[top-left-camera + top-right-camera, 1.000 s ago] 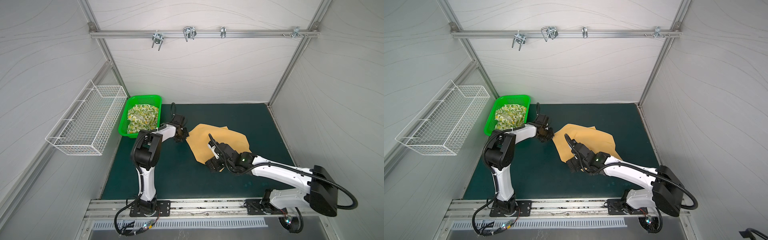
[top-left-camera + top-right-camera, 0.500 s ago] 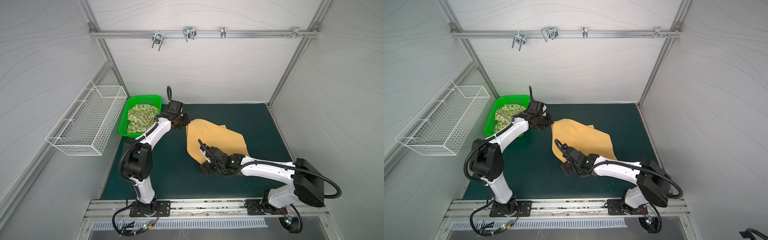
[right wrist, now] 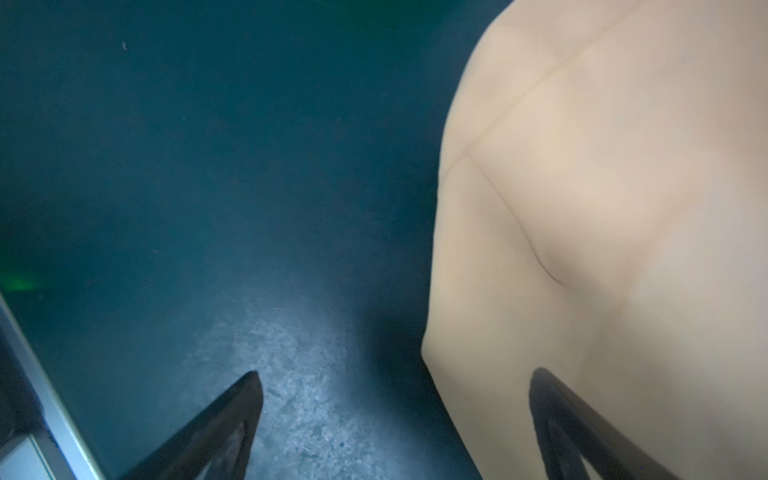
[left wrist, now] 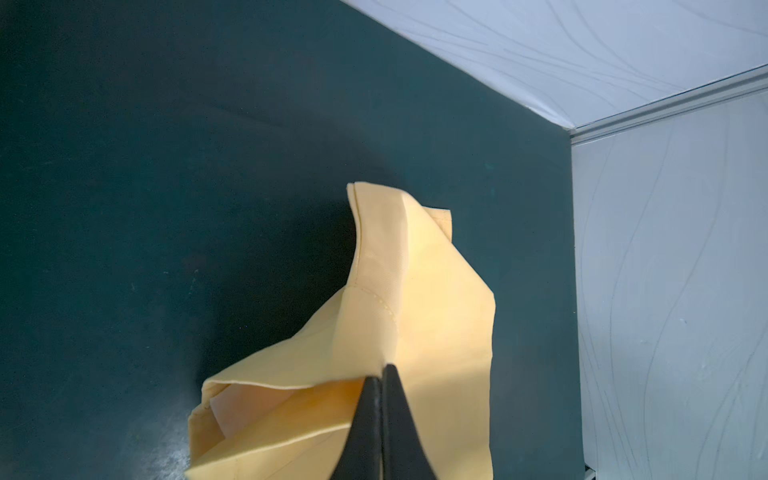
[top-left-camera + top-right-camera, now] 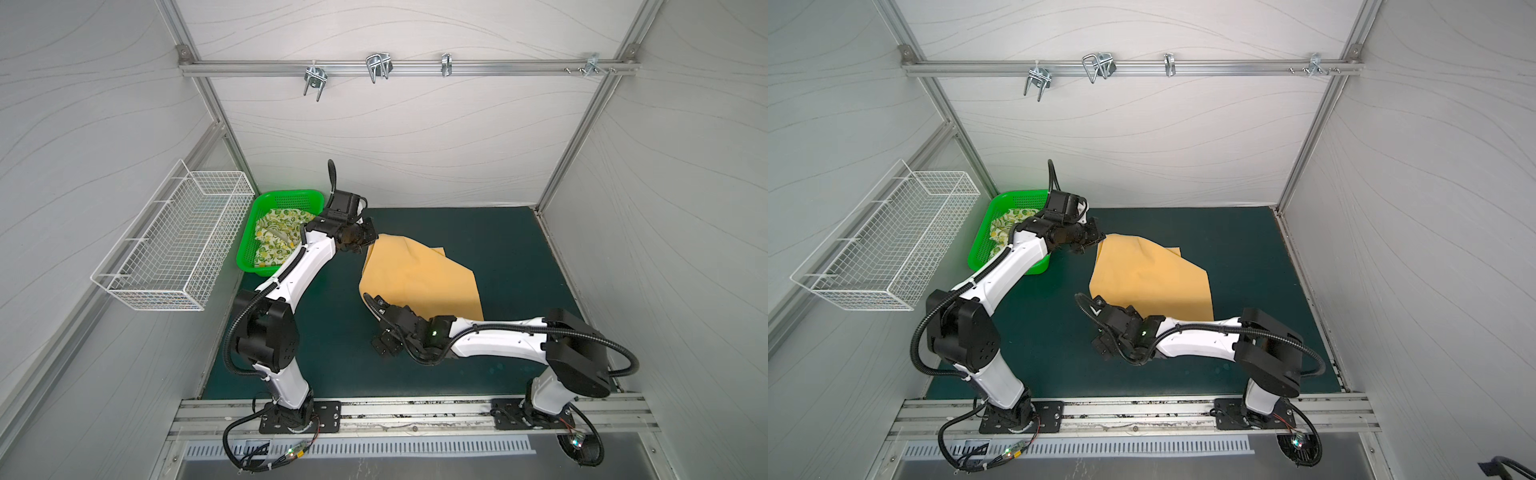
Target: Fold and stack the skirts
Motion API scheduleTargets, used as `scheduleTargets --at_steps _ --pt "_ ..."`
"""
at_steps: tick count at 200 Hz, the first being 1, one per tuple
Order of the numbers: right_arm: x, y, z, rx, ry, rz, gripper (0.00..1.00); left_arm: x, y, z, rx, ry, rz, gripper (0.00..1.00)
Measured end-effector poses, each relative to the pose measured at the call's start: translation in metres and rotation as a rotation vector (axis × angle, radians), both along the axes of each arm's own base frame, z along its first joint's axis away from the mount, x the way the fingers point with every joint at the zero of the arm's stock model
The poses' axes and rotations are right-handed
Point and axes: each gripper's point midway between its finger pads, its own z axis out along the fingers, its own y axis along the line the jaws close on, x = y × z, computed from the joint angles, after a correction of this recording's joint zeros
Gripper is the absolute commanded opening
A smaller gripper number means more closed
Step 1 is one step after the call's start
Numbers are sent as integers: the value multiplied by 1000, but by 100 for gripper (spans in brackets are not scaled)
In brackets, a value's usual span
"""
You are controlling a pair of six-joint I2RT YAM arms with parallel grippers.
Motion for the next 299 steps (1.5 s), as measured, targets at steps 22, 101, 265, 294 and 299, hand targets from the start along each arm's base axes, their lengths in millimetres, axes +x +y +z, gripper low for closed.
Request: scheduleTargets --at_steps 22,101,265,294,299 --pt "-5 4 3 -3 -35 6 99 -4 1 26 -11 -52 -3 0" --pt "8 22 -30 -79 -79 -16 94 -11 3 48 -16 -93 -16 0" --pt "49 44 -69 -75 -35 -140 45 -15 4 33 -1 -65 -29 0" --pt "54 42 -71 -62 -17 -162 16 -14 5 31 -4 -64 -28 0" --pt "55 41 -71 -63 -19 -161 12 -14 5 31 -5 -64 -28 0"
